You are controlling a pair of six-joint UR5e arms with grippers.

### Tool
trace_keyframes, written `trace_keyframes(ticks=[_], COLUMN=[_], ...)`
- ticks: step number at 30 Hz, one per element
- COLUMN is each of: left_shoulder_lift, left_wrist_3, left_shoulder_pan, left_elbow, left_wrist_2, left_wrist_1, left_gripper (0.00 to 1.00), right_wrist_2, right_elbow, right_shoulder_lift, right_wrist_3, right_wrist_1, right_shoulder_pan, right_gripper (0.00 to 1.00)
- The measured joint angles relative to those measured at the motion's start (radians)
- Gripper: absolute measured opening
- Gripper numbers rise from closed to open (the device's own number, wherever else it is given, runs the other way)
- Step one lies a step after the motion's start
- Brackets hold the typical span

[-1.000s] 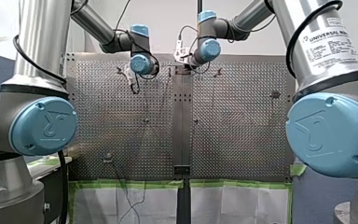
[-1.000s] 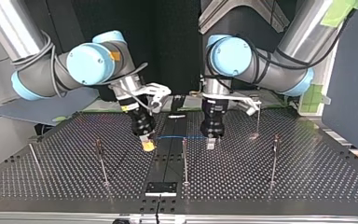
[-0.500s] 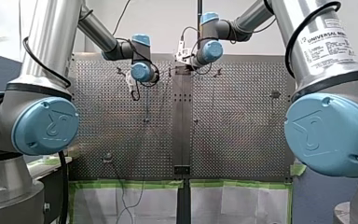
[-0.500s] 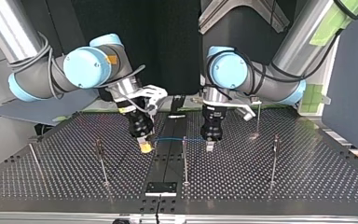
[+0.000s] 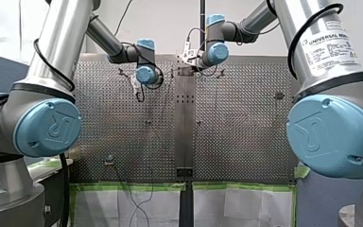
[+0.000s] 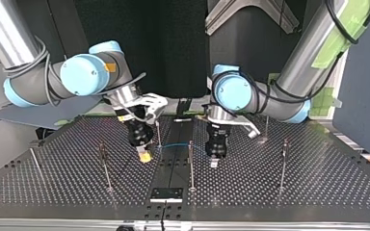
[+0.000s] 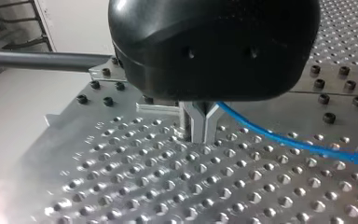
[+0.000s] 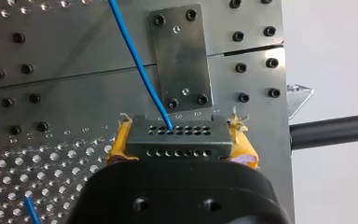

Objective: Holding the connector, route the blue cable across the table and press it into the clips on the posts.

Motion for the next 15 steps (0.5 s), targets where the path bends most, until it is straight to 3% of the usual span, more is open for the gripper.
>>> trace_keyframes(ticks=[8, 15], left_shoulder_lift=[-0.014, -0.014], left_wrist_3=[0.003, 0.013], left_shoulder_pan=[0.011, 0.015], left_elbow=[0.015, 0.017], left_wrist_2=[-0.001, -0.004], left_wrist_1=[-0.006, -0.023], left_gripper=[0.0, 0.0], right_wrist_2=[-0.011, -0.017], right_elbow=[-0.003, -0.003], right_shoulder_lift=[0.023, 0.037], right_wrist_3=[0.011, 0.013], right_wrist_1=[-0.018, -0.021], right_shoulder_pan=[-0.043, -0.068], right_gripper=[0.0, 0.0])
